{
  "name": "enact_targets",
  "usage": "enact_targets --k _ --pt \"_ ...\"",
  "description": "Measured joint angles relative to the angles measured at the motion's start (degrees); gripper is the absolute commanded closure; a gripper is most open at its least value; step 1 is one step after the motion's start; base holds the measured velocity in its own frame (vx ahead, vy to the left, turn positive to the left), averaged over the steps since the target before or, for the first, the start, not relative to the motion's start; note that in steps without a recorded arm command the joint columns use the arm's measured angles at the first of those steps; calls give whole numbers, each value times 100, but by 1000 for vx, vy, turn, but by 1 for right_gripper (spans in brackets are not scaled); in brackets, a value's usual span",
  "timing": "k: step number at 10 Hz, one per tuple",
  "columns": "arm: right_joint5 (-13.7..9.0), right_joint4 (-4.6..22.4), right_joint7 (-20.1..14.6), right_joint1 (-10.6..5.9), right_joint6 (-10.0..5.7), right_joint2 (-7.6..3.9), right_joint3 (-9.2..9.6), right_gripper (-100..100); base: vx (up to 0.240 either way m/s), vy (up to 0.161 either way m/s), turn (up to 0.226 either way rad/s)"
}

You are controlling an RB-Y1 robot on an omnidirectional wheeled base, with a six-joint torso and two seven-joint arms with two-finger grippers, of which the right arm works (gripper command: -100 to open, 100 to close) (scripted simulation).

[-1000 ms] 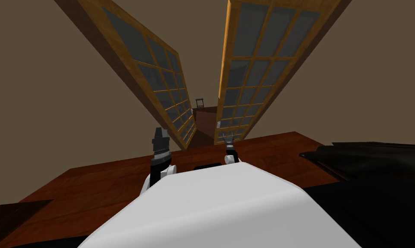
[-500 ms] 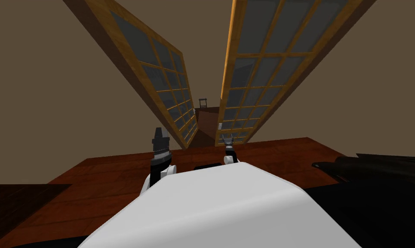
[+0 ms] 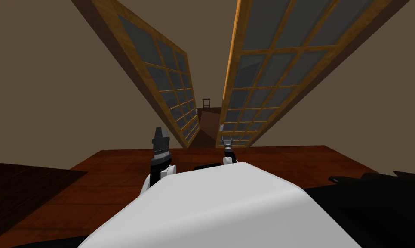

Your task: Push the door open

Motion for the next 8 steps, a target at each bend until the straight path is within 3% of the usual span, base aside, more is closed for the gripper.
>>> enact_targets --k 8 --pt "-287 714 -513 -213 -130 181 53 -100 34 -77 108"
